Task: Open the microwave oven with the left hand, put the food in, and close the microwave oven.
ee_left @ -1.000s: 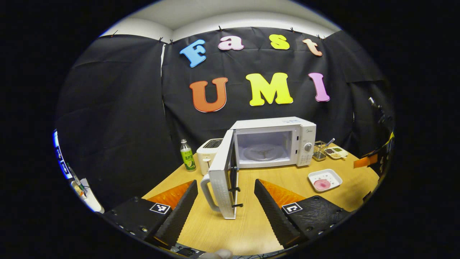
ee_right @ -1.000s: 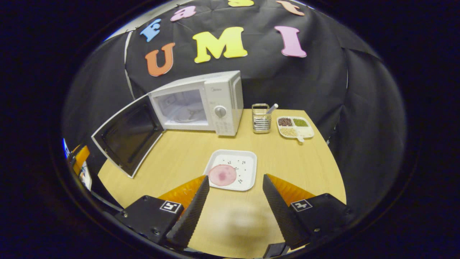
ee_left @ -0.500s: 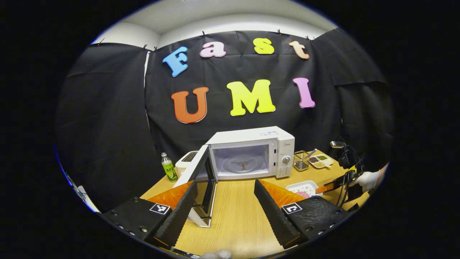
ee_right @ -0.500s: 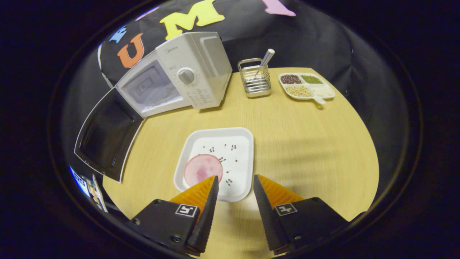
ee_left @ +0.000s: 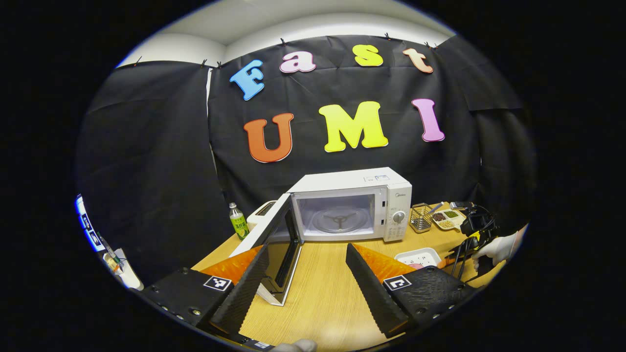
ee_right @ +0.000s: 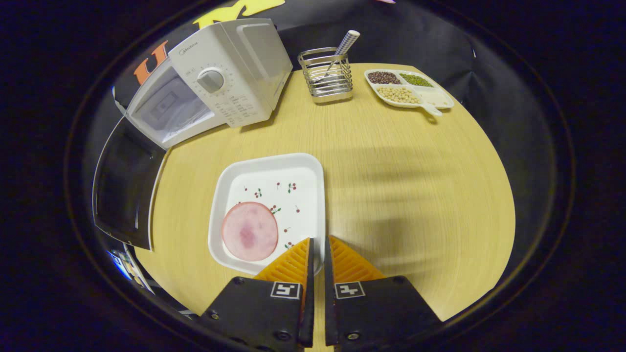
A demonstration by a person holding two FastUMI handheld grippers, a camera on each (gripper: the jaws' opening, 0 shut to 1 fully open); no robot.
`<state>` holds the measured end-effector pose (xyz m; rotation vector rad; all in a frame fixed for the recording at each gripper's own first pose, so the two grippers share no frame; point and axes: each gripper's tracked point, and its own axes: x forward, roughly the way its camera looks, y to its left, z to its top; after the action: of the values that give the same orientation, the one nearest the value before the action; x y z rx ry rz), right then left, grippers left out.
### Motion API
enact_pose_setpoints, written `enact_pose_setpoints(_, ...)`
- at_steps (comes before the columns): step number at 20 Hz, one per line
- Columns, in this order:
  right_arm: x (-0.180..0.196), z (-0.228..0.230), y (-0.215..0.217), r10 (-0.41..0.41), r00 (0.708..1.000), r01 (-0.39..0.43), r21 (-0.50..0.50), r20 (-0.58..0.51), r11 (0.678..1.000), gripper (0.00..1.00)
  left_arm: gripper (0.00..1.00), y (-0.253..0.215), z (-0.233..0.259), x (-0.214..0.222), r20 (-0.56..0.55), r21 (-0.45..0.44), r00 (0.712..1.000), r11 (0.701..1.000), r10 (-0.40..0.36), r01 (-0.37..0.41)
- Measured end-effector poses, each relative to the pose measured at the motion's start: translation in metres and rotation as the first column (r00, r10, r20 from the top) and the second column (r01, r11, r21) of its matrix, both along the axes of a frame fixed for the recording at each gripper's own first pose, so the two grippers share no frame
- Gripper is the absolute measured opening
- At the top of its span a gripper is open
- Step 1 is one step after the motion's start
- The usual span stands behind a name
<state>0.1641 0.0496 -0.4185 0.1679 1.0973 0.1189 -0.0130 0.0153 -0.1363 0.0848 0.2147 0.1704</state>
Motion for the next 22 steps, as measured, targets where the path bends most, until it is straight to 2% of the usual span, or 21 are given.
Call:
enact_pose_setpoints(3,0.001,-0.001,0.002,-0.047,0.999,0.047,0.042,-0.02,0.998,0.09,0.96,-0.007,0.001,-0.006,0.0,0.002,1.0,1.0,0.007,-0.007)
enact_pose_setpoints(6,0.004,0.0,-0.001,-0.044,0.999,0.045,0.064,-0.013,0.997,0.04,0.96,-0.013,0.001,-0.007,0.006,0.007,1.0,1.0,0.006,-0.006)
enact_pose_setpoints(7,0.002,-0.001,0.002,-0.044,0.999,0.045,0.079,-0.01,0.996,0.1,0.96,-0.014,0.003,-0.008,0.011,0.009,1.0,1.0,0.014,-0.014)
enact_pose_setpoints(8,0.003,0.0,0.002,-0.028,1.0,0.029,0.091,-0.012,0.995,0.04,0.96,-0.013,0.004,-0.01,0.016,0.007,1.0,1.0,0.019,-0.019)
enact_pose_setpoints(10,0.002,0.0,0.001,-0.018,1.0,0.021,0.127,-0.018,0.992,0.04,0.96,-0.015,0.007,-0.012,0.023,0.0,1.0,1.0,0.018,-0.018)
enact_pose_setpoints(13,0.0,0.0,0.005,-0.054,0.998,0.058,0.201,-0.023,0.978,0.04,0.97,-0.013,0.01,-0.014,0.022,0.026,1.0,1.0,-0.006,0.005)
enact_pose_setpoints(15,0.001,0.011,0.011,-0.069,0.997,0.062,0.252,0.017,0.966,0.04,0.97,-0.006,0.014,-0.013,0.023,0.032,1.0,0.999,-0.017,0.016)
enact_pose_setpoints(18,-0.005,0.033,0.022,-0.068,0.994,0.042,0.278,0.083,0.96,0.03,0.97,0.001,0.021,-0.012,0.034,0.022,0.998,0.999,-0.049,0.049)
enact_pose_setpoints(22,-0.015,0.067,0.049,-0.125,0.982,0.066,0.361,0.142,0.93,0.04,0.97,0.012,0.024,-0.011,0.028,0.014,0.994,0.994,-0.109,0.109)
